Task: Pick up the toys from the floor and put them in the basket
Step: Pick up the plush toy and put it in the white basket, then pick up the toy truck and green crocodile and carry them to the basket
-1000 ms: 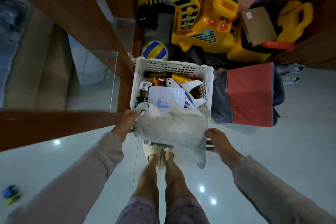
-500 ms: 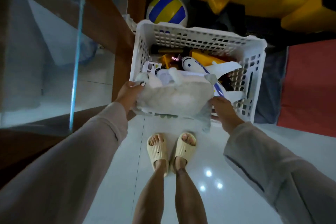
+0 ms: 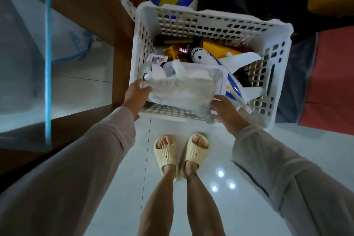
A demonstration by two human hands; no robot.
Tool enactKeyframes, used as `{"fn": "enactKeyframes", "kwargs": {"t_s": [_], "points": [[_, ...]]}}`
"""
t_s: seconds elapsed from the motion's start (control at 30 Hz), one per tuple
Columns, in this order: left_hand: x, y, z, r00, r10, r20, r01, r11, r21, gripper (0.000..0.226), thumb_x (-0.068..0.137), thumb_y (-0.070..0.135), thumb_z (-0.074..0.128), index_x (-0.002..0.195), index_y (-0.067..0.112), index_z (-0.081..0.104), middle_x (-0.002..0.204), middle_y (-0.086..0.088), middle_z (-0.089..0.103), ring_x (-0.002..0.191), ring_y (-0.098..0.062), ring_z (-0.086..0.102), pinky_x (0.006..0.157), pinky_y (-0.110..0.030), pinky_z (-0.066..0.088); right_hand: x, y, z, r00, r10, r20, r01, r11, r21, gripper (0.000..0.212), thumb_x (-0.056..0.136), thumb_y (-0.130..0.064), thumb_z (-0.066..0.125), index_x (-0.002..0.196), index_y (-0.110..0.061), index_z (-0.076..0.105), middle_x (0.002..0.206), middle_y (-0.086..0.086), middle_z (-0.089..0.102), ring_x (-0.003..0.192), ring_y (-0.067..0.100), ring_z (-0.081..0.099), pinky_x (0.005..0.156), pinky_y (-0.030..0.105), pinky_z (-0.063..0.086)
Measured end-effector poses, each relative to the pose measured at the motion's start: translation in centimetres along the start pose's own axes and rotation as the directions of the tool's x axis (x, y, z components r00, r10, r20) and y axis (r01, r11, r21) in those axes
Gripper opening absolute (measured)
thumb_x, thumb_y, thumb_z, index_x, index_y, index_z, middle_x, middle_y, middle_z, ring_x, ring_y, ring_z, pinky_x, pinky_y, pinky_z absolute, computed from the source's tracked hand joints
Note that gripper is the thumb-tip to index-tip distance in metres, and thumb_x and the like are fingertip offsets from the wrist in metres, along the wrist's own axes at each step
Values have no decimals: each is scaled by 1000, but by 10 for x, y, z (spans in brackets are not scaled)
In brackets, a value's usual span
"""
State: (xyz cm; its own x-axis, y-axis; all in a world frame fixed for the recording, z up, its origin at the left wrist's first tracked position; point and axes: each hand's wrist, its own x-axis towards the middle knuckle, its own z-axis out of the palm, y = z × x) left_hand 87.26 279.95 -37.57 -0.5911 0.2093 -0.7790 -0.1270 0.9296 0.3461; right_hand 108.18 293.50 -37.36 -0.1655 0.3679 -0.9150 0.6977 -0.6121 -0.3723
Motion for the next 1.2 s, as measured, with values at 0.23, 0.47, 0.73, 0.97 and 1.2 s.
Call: {"fn": "enactKeyframes", "kwargs": {"t_s": [0.23,0.47,0.73,0.97,1.2], "points": [[-141,-29,-20,975,-54,215,36,996,84,31,90,10,52,119,2,59,125,-20,61,111,-31,59,90,-34,46,-127,15,-40,991,132,22,-128,983,-130,14,91,-7,48,85,-15,57,94,14,58,71,22,56,64,26,40],[-300,-52,-86,908,-180,378,160,984,84,11,91,15,49,89,13,59,98,-12,62,88,-26,58,56,-21,37,-285,45,-97,979,197,-45,-201,927,-316,16,89,-7,50,77,-17,55,93,14,59,60,16,54,51,19,37],[-403,-83,-156,938,-185,293,203,979,-33,9,90,5,47,89,7,56,93,-16,58,65,-24,50,54,-23,28,-413,67,-104,981,176,-78,-189,963,-195,10,93,-17,49,98,-11,55,99,12,61,80,24,58,60,25,41],[-439,-107,-178,957,-185,224,236,945,-228,8,93,8,44,93,7,53,87,-13,57,63,-22,50,58,-23,27,-435,69,-86,996,85,-19,-86,994,-74,4,90,-5,54,93,-4,56,81,16,58,70,26,55,57,28,43],[-469,-123,-179,959,-246,139,278,733,-621,16,96,9,38,89,9,53,77,-7,56,60,-19,48,56,-23,26,-421,36,-83,999,46,3,-37,830,-557,15,92,-7,49,84,-3,60,88,17,63,76,24,56,67,27,44]]}}
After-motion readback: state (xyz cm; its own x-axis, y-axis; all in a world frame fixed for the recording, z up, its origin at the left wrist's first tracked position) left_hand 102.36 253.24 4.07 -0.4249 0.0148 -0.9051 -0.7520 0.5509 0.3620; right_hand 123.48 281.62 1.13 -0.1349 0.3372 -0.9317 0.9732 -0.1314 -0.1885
